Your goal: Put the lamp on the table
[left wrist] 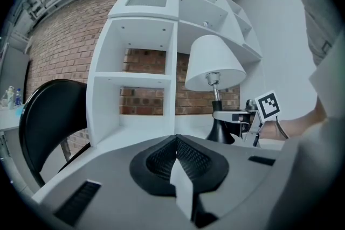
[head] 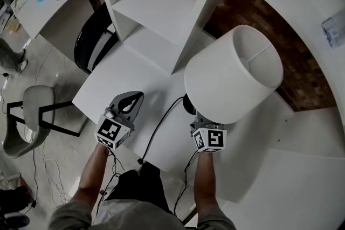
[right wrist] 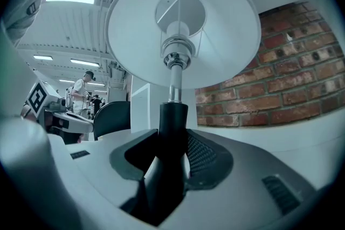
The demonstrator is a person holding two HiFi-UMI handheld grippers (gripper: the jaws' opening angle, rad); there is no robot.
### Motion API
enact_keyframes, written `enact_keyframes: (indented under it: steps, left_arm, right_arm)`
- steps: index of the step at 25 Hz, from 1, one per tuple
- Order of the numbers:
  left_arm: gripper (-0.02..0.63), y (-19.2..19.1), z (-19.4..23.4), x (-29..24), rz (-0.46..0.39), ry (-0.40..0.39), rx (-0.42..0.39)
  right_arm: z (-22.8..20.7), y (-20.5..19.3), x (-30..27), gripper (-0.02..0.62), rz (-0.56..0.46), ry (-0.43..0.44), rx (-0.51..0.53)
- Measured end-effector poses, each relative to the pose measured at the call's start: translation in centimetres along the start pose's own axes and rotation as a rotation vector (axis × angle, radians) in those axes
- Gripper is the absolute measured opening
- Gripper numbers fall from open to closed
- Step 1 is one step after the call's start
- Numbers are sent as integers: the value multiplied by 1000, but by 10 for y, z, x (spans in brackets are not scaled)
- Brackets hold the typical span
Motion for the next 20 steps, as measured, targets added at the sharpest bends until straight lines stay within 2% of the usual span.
enact_keyframes:
  steps: [20]
  left_arm:
    - [3, -24, 11, -10, -10, 9, -3]
  right_arm:
    - [-8, -39, -16, 173, 25, -17, -14]
Point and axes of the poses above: the fingertips, and each gripper's own axes: x backward along the fingers, z to its left, y out of its top, the point moved 7 cm from there along x, backward along the fingers, and after that the axes turned 2 degrees about -y, right-handed, at the moved point
